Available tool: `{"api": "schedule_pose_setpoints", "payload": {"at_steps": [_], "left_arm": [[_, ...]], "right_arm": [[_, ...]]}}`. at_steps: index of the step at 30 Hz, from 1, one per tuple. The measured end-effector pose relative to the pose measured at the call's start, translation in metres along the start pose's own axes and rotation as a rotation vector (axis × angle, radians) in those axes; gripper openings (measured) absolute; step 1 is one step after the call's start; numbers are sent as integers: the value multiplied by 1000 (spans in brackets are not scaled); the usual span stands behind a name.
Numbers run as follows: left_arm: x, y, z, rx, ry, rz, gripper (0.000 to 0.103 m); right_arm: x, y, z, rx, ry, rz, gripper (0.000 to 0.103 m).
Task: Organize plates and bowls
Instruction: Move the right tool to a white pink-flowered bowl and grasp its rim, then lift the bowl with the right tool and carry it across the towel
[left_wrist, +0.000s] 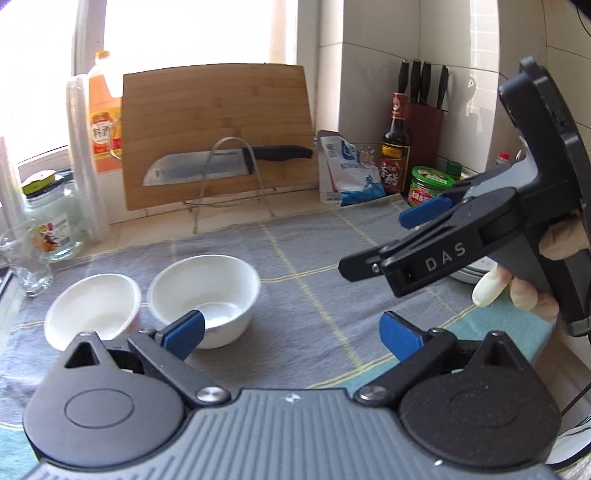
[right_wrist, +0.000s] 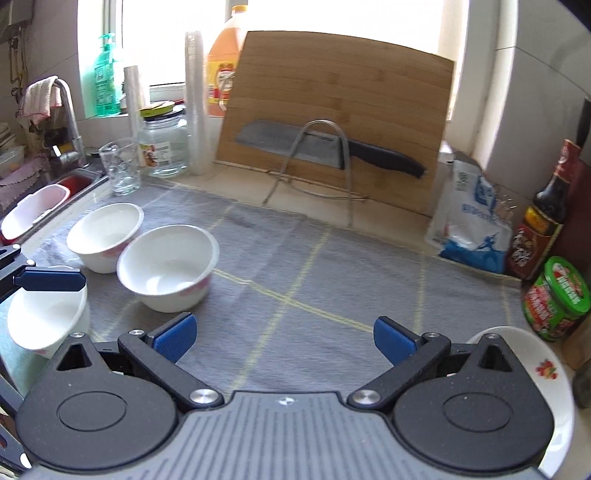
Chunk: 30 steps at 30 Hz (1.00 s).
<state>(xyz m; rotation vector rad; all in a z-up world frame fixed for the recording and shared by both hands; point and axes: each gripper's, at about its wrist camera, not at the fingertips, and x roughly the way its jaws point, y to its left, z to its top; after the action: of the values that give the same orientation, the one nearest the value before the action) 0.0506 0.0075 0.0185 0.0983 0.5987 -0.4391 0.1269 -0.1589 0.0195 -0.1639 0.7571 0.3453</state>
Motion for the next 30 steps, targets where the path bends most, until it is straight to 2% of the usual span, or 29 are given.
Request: {"api": "schedule_pose_setpoints", "payload": {"at_steps": [4,9,13,18,24,30], "left_arm": [[-21,28,-13,-9,-6,23,101],[-41,57,-33,-6,12,72,101],[-47,72,-52,-13,50,84,101],[-46,84,-73,-16,97,83,101],[-39,91,-84,-17,97,86,100],[-35,88,-85,-1,83,74,97]], "right_arm": [[7,36,9,-26,3,21,103],[16,73,16,-57,4,98,103],[26,94,20,-63,13,178,103],[36,118,17,-74,38,268,103],[53,143,11,-86,92,354,103],[62,153,9,-89,125,412,94]]}}
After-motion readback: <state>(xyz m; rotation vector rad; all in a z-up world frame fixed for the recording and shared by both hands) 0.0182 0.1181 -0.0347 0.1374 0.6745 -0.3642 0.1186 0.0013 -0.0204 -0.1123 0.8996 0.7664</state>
